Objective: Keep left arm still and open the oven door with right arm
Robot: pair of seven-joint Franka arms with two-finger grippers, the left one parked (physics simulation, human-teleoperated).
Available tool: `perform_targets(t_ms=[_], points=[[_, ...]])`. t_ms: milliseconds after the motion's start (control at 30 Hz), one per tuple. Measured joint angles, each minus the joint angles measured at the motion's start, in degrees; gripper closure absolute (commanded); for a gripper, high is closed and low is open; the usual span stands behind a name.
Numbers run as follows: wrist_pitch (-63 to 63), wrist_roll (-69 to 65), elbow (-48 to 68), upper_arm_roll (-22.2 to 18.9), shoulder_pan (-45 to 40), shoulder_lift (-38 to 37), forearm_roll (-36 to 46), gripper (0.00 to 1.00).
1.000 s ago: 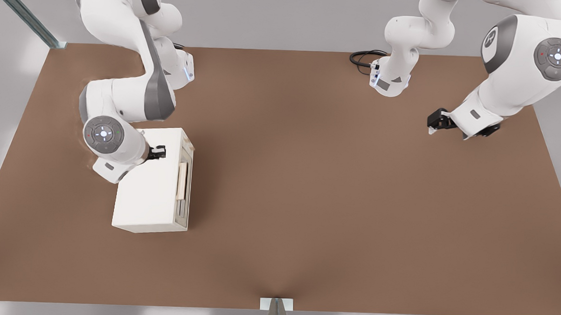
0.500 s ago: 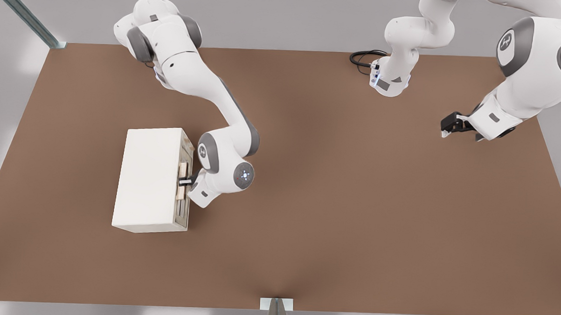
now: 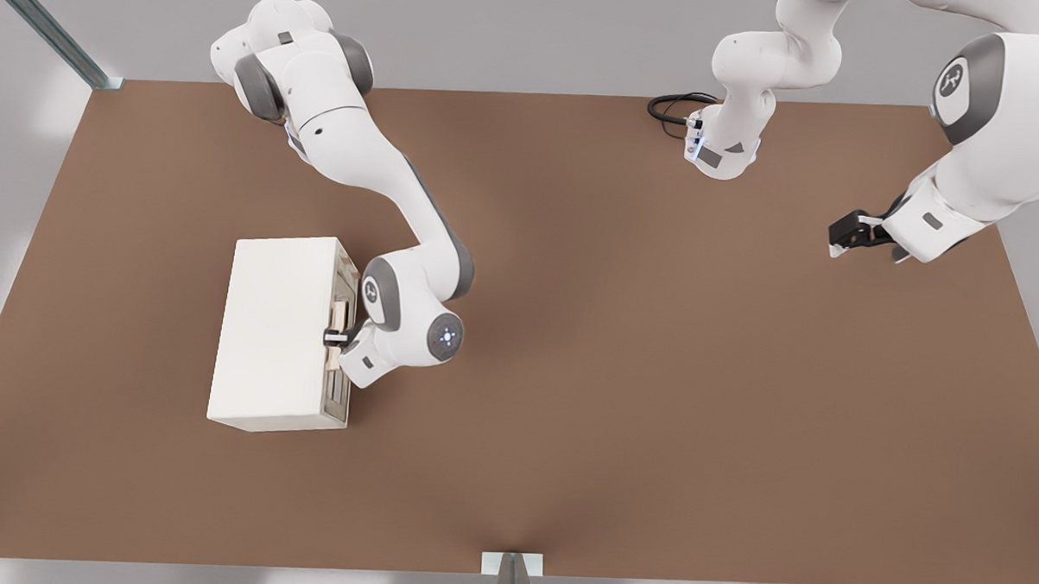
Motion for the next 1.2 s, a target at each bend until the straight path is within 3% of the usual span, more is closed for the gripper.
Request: perform_targets(t_ms=[667, 767, 867, 900, 933, 1033, 1200], points=[[3.31, 5.75, 1.87, 0.47, 3.49, 0.46, 2.22, 0.79], [4.99, 6.31, 1.34, 0.59, 1.81, -3.7, 6.31, 0.79], [5.91, 3.66, -1.48, 0.42, -6.95, -14.07, 15.89, 0.79], [5.74, 2.19, -2.93, 0.38, -10.22, -18.07, 18.36, 0.22], [5.45, 0.68, -5.97, 0.31, -12.83, -22.72, 19.96, 0.0], [4.32, -3.4, -10.97, 0.3, -16.98, -32.25, 22.1, 0.0], [3.42, -8.84, -9.83, 0.1, -18.4, -34.34, 24.56, 0.0]])
